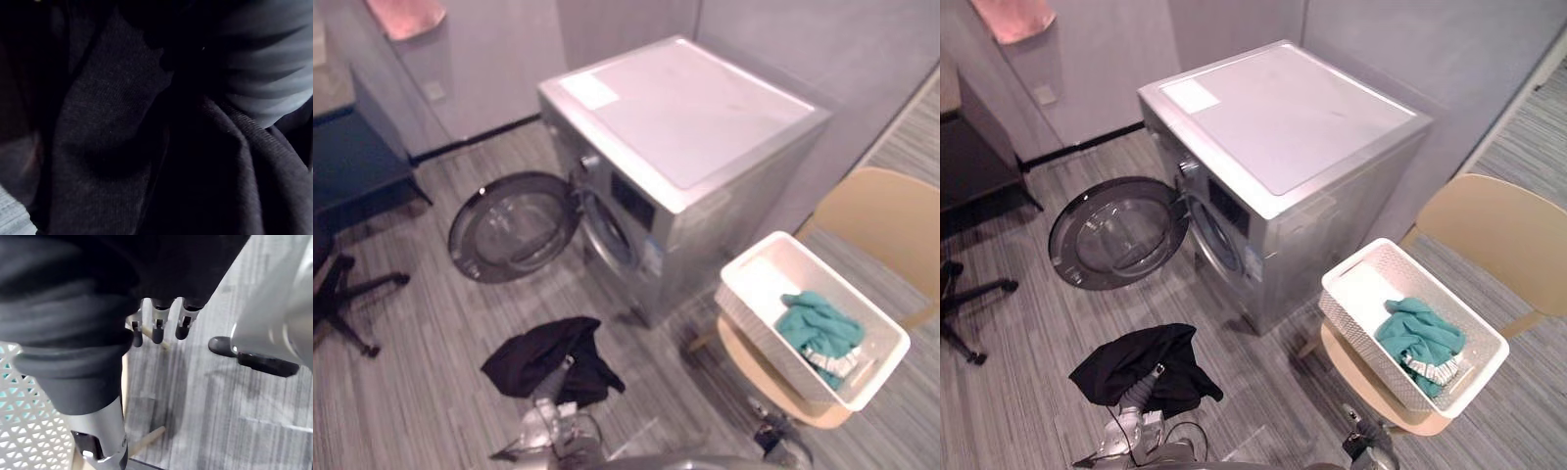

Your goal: Pick up the laundry basket with both hands and put the clothes into the washing machine.

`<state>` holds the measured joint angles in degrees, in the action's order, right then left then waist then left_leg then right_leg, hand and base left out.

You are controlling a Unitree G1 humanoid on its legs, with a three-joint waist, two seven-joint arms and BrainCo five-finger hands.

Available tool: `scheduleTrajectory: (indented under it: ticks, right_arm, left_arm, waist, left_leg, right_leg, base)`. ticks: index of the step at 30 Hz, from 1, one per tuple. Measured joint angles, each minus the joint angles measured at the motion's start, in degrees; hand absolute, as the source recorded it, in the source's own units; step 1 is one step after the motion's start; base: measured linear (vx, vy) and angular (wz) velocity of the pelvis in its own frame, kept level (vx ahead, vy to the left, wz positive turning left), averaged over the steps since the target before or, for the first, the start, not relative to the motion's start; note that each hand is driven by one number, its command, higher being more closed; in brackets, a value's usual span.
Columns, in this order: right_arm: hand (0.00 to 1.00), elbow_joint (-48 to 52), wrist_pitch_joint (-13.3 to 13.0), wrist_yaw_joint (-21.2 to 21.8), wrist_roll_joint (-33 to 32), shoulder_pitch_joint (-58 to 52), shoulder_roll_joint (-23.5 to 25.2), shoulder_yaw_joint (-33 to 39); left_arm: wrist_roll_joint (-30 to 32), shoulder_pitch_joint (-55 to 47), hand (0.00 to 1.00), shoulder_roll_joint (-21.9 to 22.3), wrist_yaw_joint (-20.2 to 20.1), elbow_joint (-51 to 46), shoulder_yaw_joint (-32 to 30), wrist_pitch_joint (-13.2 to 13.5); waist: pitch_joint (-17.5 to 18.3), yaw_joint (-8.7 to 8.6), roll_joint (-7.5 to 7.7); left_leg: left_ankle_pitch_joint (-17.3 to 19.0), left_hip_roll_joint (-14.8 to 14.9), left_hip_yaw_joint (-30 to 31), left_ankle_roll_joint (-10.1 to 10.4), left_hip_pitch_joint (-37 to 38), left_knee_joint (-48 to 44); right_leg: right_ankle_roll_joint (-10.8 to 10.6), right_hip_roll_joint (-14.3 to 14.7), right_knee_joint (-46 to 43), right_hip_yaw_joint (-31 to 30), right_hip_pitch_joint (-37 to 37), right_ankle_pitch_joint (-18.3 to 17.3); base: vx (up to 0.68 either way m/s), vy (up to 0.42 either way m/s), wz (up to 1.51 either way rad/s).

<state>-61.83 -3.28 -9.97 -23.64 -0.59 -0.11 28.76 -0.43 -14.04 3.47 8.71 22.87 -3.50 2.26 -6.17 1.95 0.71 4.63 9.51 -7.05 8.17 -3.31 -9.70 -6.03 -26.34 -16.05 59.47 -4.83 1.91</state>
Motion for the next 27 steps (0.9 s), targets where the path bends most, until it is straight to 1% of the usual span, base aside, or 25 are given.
scheduleTrajectory:
  ticks: [1, 2, 4, 6, 7, 8, 9, 10, 11, 12, 13, 14, 15, 16, 17, 18, 19, 20, 21, 22, 23, 24, 25, 26, 27]
  right_arm:
    - [0.0, -0.5, 0.2, 0.1, -0.7, 0.0, 0.2, 0.0]
    - [0.0, -1.3, 0.7, 0.1, -1.1, 0.0, 0.6, -0.1]
    - [0.0, -1.4, 1.0, 0.1, -1.0, 0.6, 0.7, -0.5]
    - [0.0, -1.4, 1.1, 0.1, -1.0, 1.7, 0.4, -0.6]
    - [0.0, -1.4, 1.2, 0.1, -0.5, 1.8, -0.2, -0.6]
    - [0.0, -1.4, 1.3, 0.1, -0.2, 1.8, -0.6, -0.6]
    - [0.0, -1.4, 1.3, 0.1, 0.1, 1.4, -0.8, -0.5]
    - [0.0, -0.2, 1.4, 0.0, 0.3, -0.1, -1.1, -0.5]
    - [0.0, 1.4, 1.3, 0.0, 0.3, -1.3, -1.2, -0.6]
    - [0.0, 5.1, 1.0, 0.1, 0.2, -3.5, -1.0, -0.6]
    - [0.0, 7.0, 1.0, 0.2, -0.4, -4.5, 0.6, -0.9]
    - [0.0, 7.7, 0.9, 0.3, -0.7, -4.8, 1.8, -1.3]
    - [0.0, 8.6, 0.8, 0.3, -1.2, -5.2, 3.9, -2.3]
    - [0.0, 7.9, 1.1, 0.4, -1.7, -5.0, 4.8, -3.5]
    - [0.0, 8.1, 1.1, 0.4, -2.0, -5.0, 4.8, -3.6]
    - [0.0, 8.8, 1.0, 0.2, -2.9, -5.1, 4.8, -3.7]
    - [0.0, 8.7, 1.1, 0.2, -3.1, -5.2, 5.3, -3.9]
    - [0.0, 9.0, 0.8, 0.2, -3.4, -5.3, 5.2, -3.3]
    - [0.0, 9.8, 0.2, 0.1, -3.5, -5.6, 4.7, -0.9]
    - [0.0, 9.5, 0.0, 0.0, -3.9, -5.6, 5.3, 0.9]
    - [0.0, 8.7, 0.6, 0.1, -4.2, -5.7, 5.1, 0.4]
    - [0.0, 8.7, 0.8, 0.1, -4.3, -6.1, 5.2, -0.1]
    - [0.0, 8.7, 0.8, 0.1, -4.7, -6.4, 5.6, 0.0]
    - [0.0, 9.3, 0.8, -0.1, -5.3, -6.9, 5.5, 0.4]
    - [0.0, 9.6, 0.5, -0.1, -5.5, -7.2, 5.4, 0.5]
  left_arm:
    - [0.0, 0.1, 1.0, -0.3, 0.0, 0.0, 0.6, -0.1]
    - [0.1, 0.2, 1.0, -0.9, -0.3, 0.0, 1.3, -0.1]
    - [0.1, -0.3, 1.0, -1.5, -0.9, -0.1, 1.3, 0.0]
    - [0.1, -1.3, 1.0, -2.0, -1.1, -0.1, 1.3, 0.0]
    - [0.1, -2.1, 1.0, -1.7, -1.1, -0.1, 1.6, 0.0]
    - [0.1, -2.6, 1.0, -1.2, -1.3, 0.1, 2.1, 0.0]
    - [0.1, -2.9, 1.0, -1.0, -1.3, 0.2, 2.4, 0.0]
    - [0.1, -3.9, 1.0, -0.4, -1.3, 0.2, 3.4, -0.1]
    - [0.1, -4.6, 1.0, -0.2, -1.3, 0.2, 3.8, -0.1]
    - [0.1, -5.8, 1.0, -0.2, -1.2, -0.1, 4.0, 0.1]
    - [0.1, -6.1, 1.0, -0.5, -1.1, 0.1, 2.7, -0.1]
    - [0.1, -6.0, 1.0, -1.0, -1.0, 0.1, 2.0, -0.2]
    - [0.1, -5.8, 1.0, -2.2, -1.1, 0.1, 1.2, -0.3]
    - [0.1, -5.7, 1.0, -2.7, -1.1, 0.3, 1.2, -0.9]
    - [0.1, -5.6, 1.0, -2.5, -1.2, 0.3, 1.3, -1.1]
    - [0.1, -5.3, 1.0, -2.0, -1.2, 0.4, 1.9, -1.4]
    - [0.1, -4.9, 1.0, -2.1, -1.2, 0.1, 2.5, -1.5]
    - [0.1, -4.1, 1.0, -1.9, -1.2, 0.3, 2.9, -1.9]
    - [0.1, -3.3, 1.0, -0.3, -1.3, -0.2, 3.6, -2.1]
    - [0.3, -1.9, 1.0, 0.0, -1.4, -0.3, 5.2, -2.1]
    - [0.7, -0.9, 1.0, -0.3, -1.3, -0.3, 5.7, -2.2]
    - [0.9, -0.2, 1.0, -0.3, -1.3, -0.3, 5.7, -2.2]
    - [1.0, 0.5, 1.0, -0.2, -1.3, -0.4, 6.2, -2.1]
    - [1.1, 1.2, 1.0, -0.1, -1.3, -0.6, 7.5, -2.0]
    - [1.1, 1.2, 1.0, -0.2, -1.3, -0.7, 8.0, -2.0]
  waist:
    - [0.0, 0.05, 0.0]
    - [0.0, 0.44, -0.04]
    - [0.0, 0.63, -0.12]
    - [-0.1, 0.91, -0.16]
    - [-0.1, 0.93, -0.09]
    - [-0.3, 0.87, 0.29]
    - [-0.3, 0.78, 0.15]
    - [-0.5, 0.47, -0.82]
    - [-0.6, 0.44, -1.2]
    - [-0.5, 0.26, -2.07]
    - [-0.6, 0.19, -2.29]
    - [-0.6, 0.16, -1.28]
    - [-0.8, 0.28, 1.17]
    - [-1.0, 0.07, 2.82]
    - [-0.9, 0.01, 3.04]
    - [-0.9, -0.32, 3.14]
    - [-0.2, -1.06, 4.83]
    - [-0.1, -2.31, 4.96]
    - [-0.3, -3.49, 2.87]
    - [-0.8, -2.87, 1.48]
    - [-0.8, -2.99, 1.83]
    - [-0.5, -3.12, 1.71]
    - [0.3, -3.6, 1.19]
    - [1.5, -4.14, -0.08]
    - [2.0, -4.19, -0.87]
  left_leg:
    - [0.0, -0.7, 0.3, 0.0, 0.2, 0.6]
    - [-0.1, -2.1, 0.7, -0.1, 0.8, 0.7]
    - [-0.2, -3.5, 0.8, -0.3, 0.9, 0.7]
    - [-0.8, -5.1, 0.9, -1.3, 1.2, 1.7]
    - [-0.9, -6.5, 1.5, -2.2, 1.4, 2.0]
    - [-0.9, -7.5, 2.4, -2.7, 1.5, 1.8]
    - [-0.9, -8.0, 3.1, -2.8, 1.7, 1.6]
    - [-0.4, -8.7, 5.0, -4.4, 2.8, 1.3]
    - [0.0, -8.9, 5.7, -5.2, 3.5, 1.1]
    - [1.2, -8.5, 7.4, -7.2, 4.6, 0.6]
    - [2.1, -7.7, 9.3, -8.5, 4.6, -0.4]
    - [2.3, -7.7, 9.9, -8.9, 4.7, -0.5]
    - [2.9, -8.1, 11.0, -9.4, 4.7, -0.6]
    - [3.5, -8.5, 11.9, -10.4, 4.5, -0.9]
    - [3.8, -8.6, 12.2, -10.7, 4.1, -1.4]
    - [4.7, -8.9, 12.9, -11.5, 3.1, -2.7]
    - [4.8, -11.0, 13.4, -11.2, 2.2, -3.8]
    - [5.5, -11.3, 12.6, -10.2, 0.6, -8.4]
    - [9.3, -9.4, 8.8, -9.8, -2.0, -15.4]
    - [12.0, -8.0, 7.9, -10.4, -0.6, -14.6]
    - [12.5, -8.3, 9.0, -10.1, 0.9, -13.4]
    - [12.7, -8.2, 9.7, -9.9, 1.2, -13.3]
    - [13.1, -7.7, 10.7, -9.2, 0.9, -13.4]
    - [14.4, -6.6, 12.0, -8.5, 0.4, -15.6]
    - [15.2, -5.8, 12.5, -7.7, -0.1, -17.0]
  right_leg:
    - [0.5, -0.4, 0.3, 0.0, -0.2, 0.7]
    - [1.0, -1.4, 1.0, -0.2, -0.6, 2.2]
    - [0.9, -2.3, 1.6, -1.2, -1.2, 3.1]
    - [0.9, -4.1, 1.0, -2.1, -1.0, 3.6]
    - [1.0, -6.0, -0.5, -2.4, -1.2, 3.7]
    - [1.7, -7.3, -2.0, -3.4, -1.5, 4.2]
    - [2.7, -8.1, -3.1, -4.8, -1.7, 4.9]
    - [7.8, -8.9, -6.2, -11.1, -1.7, 7.9]
    - [11.7, -9.2, -8.3, -16.1, -0.8, 10.5]
    - [13.5, -7.5, -13.0, -28.1, 2.5, 12.1]
    - [6.6, -1.9, -18.3, -38.7, 6.0, 1.0]
    - [5.7, 1.1, -20.6, -41.9, 7.5, -4.1]
    - [5.8, 6.6, -23.0, -45.3, 10.3, -9.9]
    - [4.5, 11.1, -23.2, -45.7, 12.6, -13.7]
    - [3.9, 13.0, -22.5, -45.3, 13.8, -15.0]
    - [3.2, 16.5, -18.1, -44.5, 15.5, -16.5]
    - [4.1, 18.2, -10.2, -44.7, 16.2, -16.2]
    - [5.4, 18.1, -10.1, -43.8, 16.1, -15.2]
    - [4.9, 18.4, -10.9, -41.3, 15.8, -15.1]
    - [4.7, 18.4, -13.3, -40.7, 15.6, -15.6]
    - [5.5, 18.7, -13.8, -40.8, 14.7, -16.9]
    - [6.0, 18.9, -13.2, -40.5, 14.0, -17.2]
    - [6.4, 19.6, -12.5, -39.5, 13.5, -17.6]
    - [6.6, 21.2, -10.9, -38.3, 12.3, -18.1]
    - [6.9, 22.1, -10.4, -37.8, 11.8, -18.3]
  base:
    - [-0.01, 0.356, 0.44]
    - [-0.02, 0.265, 0.24]
    - [-0.03, 0.183, 0.14]
    - [-0.04, 0.131, 0.12]
    - [-0.03, 0.097, 0.31]
    - [-0.02, 0.098, 0.43]
    - [0.0, 0.085, 0.66]
    - [0.01, 0.099, 0.68]
    - [0.01, 0.132, 0.82]
    - [0.01, 0.104, 0.66]
    - [-0.02, 0.049, 0.63]
    - [-0.01, 0.008, 0.57]
    - [-0.01, -0.021, 0.58]
    - [0.01, -0.042, 0.5]
    - [0.0, -0.097, 0.47]
    - [0.01, -0.109, 0.49]
    - [0.04, -0.101, 0.78]
    - [0.11, -0.089, 1.01]
    - [0.19, -0.06, 0.82]
    - [0.22, -0.135, 0.54]
    - [0.18, -0.124, 0.23]
    - [0.13, -0.128, 0.35]
    - [0.24, -0.1, 0.34]
    - [0.25, -0.101, 0.24]
    - [0.27, -0.1, 0.12]
